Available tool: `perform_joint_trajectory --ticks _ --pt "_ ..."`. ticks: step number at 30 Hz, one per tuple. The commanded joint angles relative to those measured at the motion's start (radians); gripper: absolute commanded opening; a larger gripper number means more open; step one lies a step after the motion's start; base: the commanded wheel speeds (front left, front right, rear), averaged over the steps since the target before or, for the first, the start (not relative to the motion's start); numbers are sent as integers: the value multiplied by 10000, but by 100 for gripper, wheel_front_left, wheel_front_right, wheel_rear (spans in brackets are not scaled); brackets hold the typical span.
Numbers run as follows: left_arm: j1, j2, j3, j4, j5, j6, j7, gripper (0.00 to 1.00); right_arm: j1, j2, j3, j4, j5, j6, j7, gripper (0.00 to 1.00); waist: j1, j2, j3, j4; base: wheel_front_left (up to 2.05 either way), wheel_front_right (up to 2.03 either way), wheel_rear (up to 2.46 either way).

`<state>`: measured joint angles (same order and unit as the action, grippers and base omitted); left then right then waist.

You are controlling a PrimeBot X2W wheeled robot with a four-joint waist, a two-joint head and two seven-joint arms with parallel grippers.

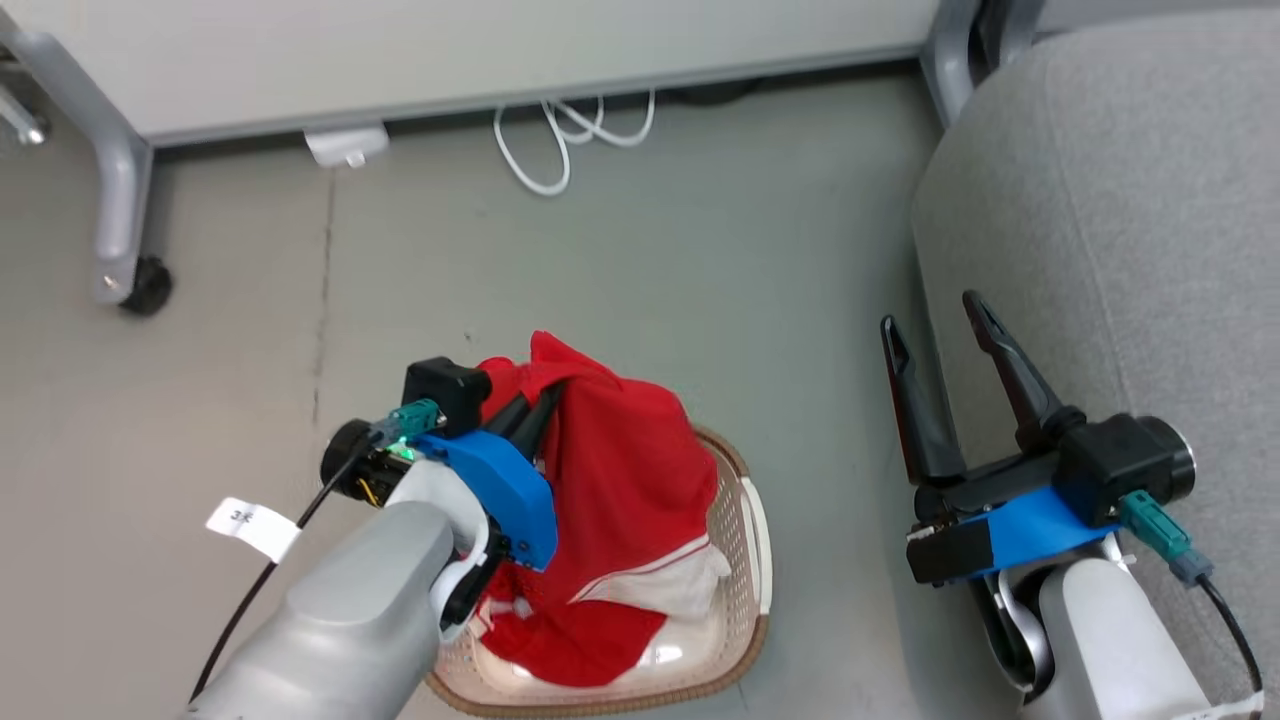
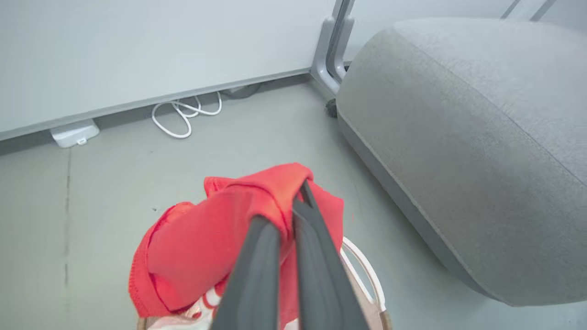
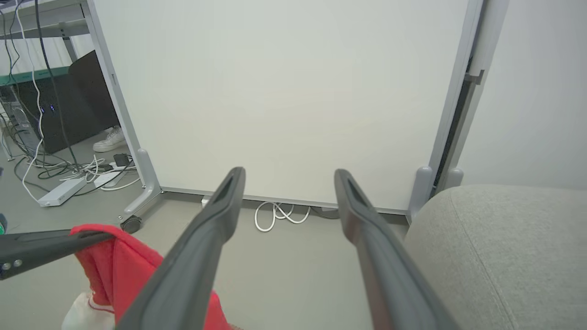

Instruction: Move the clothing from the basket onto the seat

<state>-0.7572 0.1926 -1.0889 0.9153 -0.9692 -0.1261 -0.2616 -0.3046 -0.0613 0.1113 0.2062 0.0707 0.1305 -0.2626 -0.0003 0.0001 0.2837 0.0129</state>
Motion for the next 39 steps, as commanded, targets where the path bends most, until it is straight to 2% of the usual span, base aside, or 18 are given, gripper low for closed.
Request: perform_joint_trajectory --ticks 1,9,16,29,39 --pt "72 76 162 -114 136 -67 -47 0 185 30 -23 36 39 5 -35 100 3 -1 -520 99 0 0 0" --pt "290 288 1622 -1305 1711 -67 -49 0 840 84 -113 164 83 5 -33 100 3 -1 -1554 274 0 0 0" --pt "143 375 2239 -2297 2695 -67 -48 0 1354 109 -159 236 89 5 -35 100 3 -1 -2330 362 0 0 0" --pt "-317 604 2268 -3721 3402 -37 -49 0 1949 114 -225 187 288 5 -35 100 3 -1 -2994 484 0 0 0" --pt "-249 616 2211 -3987 3535 -37 -49 0 1970 116 -228 63 369 5 -35 100 3 -1 -3019 588 0 0 0"
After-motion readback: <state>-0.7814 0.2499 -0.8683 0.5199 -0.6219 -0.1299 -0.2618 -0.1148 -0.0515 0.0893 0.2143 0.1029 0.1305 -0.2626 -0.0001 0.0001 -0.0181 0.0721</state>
